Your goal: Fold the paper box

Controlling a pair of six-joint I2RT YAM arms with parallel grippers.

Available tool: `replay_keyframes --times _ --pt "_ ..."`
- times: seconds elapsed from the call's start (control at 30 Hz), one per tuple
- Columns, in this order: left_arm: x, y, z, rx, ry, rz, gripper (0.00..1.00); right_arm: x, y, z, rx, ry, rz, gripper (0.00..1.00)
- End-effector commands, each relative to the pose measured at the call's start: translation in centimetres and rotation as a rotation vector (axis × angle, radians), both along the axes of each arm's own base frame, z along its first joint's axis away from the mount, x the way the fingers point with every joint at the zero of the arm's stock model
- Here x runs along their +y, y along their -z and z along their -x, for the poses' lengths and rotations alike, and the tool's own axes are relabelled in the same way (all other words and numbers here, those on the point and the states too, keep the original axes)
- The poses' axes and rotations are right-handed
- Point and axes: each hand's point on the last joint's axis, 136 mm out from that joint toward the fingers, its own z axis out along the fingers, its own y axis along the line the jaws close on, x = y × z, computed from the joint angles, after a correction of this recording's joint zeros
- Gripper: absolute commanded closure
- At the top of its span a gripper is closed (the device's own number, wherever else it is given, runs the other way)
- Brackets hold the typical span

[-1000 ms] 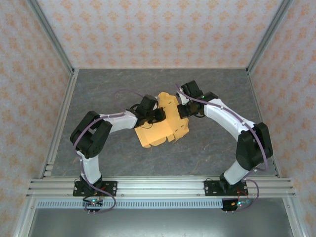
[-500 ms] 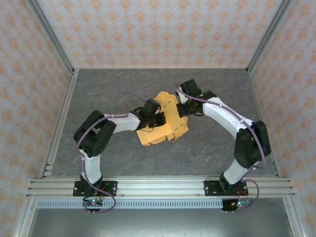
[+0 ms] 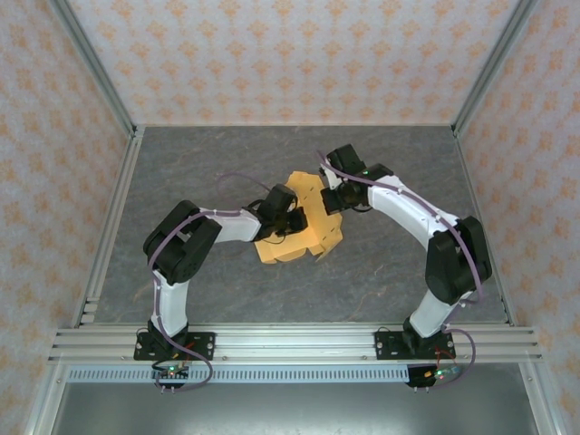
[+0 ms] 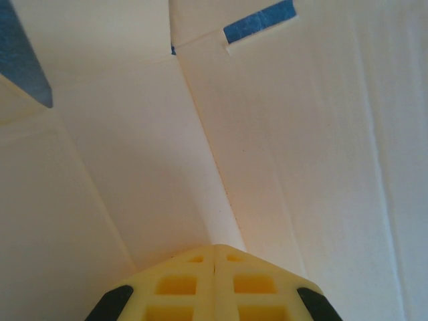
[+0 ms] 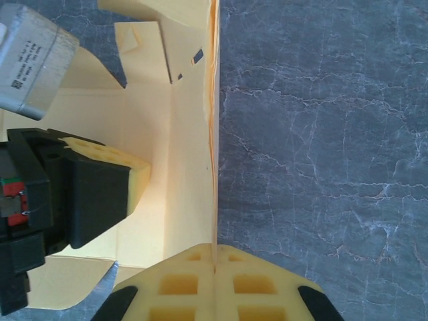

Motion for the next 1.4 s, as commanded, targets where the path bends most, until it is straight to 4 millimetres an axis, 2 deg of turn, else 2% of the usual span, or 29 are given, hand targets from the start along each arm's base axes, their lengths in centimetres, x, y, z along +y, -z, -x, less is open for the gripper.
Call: replay_keyframes --times 0.0,0.23,0.43,0.6,0.97,1.17,1.37 --pt "1.1 3.9 1.9 0.08 -0.054 -0.061 1.0 0.7 -0.9 -0.5 -0.021 0.024 0.018 1.0" --pt "0.4 3.8 2.2 0.065 -0.097 -0.032 1.0 2.7 -0.3 0.2 -0.021 0.008 0.049 1.0" --pt "-0.7 3.6 2.4 0.054 -0.126 0.009 1.0 3.7 -0.2 0.4 -0.032 -0.005 0.079 1.0" --pt "-1.7 3.4 2.4 0.043 -0.119 0.018 1.0 3.8 0.2 0.5 -0.03 -0.011 0.108 1.0" --pt "-1.9 3.1 2.3 0.034 -0.118 0.026 1.0 2.9 -0.2 0.4 -0.058 -0.028 0.165 1.0" --pt "-2.1 2.6 2.1 0.025 -0.129 0.048 1.0 3.1 -0.9 0.0 -0.066 -0.048 0.168 1.0" --pt "-3.6 1.8 1.7 0.005 -0.122 0.078 1.0 1.8 -1.2 -0.6 -0.081 -0.072 0.234 1.0"
